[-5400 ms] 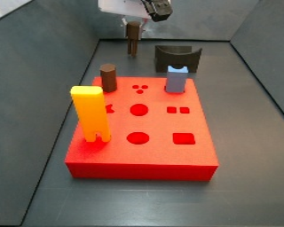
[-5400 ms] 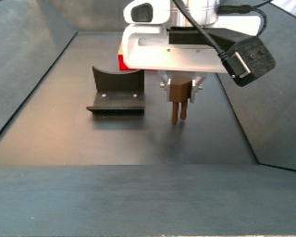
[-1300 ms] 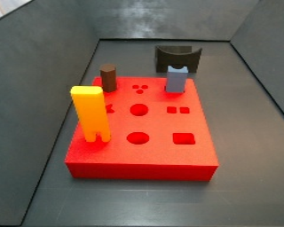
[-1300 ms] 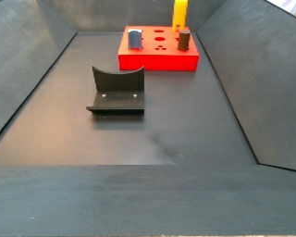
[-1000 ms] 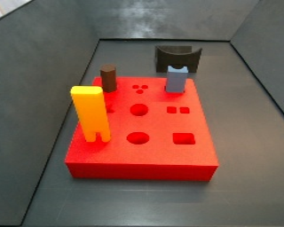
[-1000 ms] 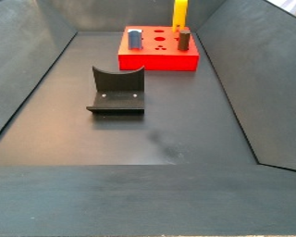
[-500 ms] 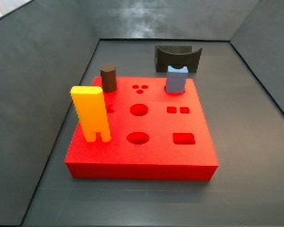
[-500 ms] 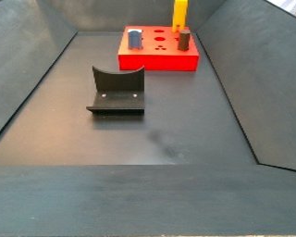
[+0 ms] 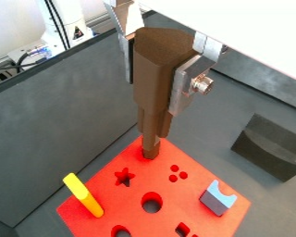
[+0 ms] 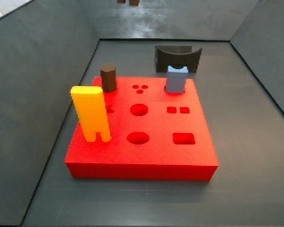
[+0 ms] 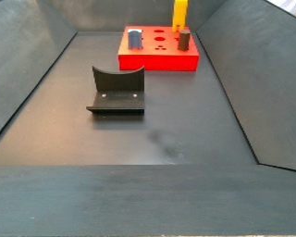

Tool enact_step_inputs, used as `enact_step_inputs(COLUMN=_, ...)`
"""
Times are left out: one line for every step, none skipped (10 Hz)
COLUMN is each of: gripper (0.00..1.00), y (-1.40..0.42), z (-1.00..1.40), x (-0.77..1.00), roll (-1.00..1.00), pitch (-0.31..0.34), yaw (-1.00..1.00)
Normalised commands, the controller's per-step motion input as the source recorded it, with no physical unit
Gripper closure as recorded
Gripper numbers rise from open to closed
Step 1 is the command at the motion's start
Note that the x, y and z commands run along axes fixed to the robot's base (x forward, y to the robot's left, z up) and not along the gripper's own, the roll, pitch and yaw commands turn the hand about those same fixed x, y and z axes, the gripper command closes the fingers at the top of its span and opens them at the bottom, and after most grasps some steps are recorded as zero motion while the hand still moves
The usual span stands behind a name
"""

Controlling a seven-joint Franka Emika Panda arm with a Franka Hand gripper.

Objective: Pick up the 3 prong object. Move up. Move to above the board. Insert the 3 prong object.
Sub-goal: Insert the 3 prong object.

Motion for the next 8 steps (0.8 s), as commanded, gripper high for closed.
enact_step_inputs(gripper=1.0, y=0.0, z=-0.42, x=-0.03, roll=0.07, pitch=-0.057, yaw=0.0)
enact_step_inputs(gripper=1.0, y=0.0, z=-0.45, x=-0.03, roll=0.08, pitch=-0.066, yaw=0.0)
enact_step_inputs(gripper=1.0, y=0.0, z=-0.49, x=-0.05, roll=0.09, pitch=-0.076, yaw=0.0)
enact_step_inputs(gripper=1.0, y=0.0, z=-0.51, x=-0.06, roll=0.1, pitch=-0.083, yaw=0.0)
enact_step_inputs(gripper=1.0, y=0.0, z=-0.51, x=-0.08, roll=0.1, pitch=-0.084, yaw=0.0)
enact_step_inputs(gripper=1.0, y=0.0, z=-0.52, x=-0.1, roll=0.09, pitch=-0.086, yaw=0.0)
enact_step_inputs(gripper=1.0, y=0.0, z=-0.51, x=-0.13, roll=0.09, pitch=-0.099, yaw=0.0)
enact_step_inputs(gripper=1.0, y=0.0, z=-0.43, x=-0.09, roll=0.07, pitch=-0.084, yaw=0.0)
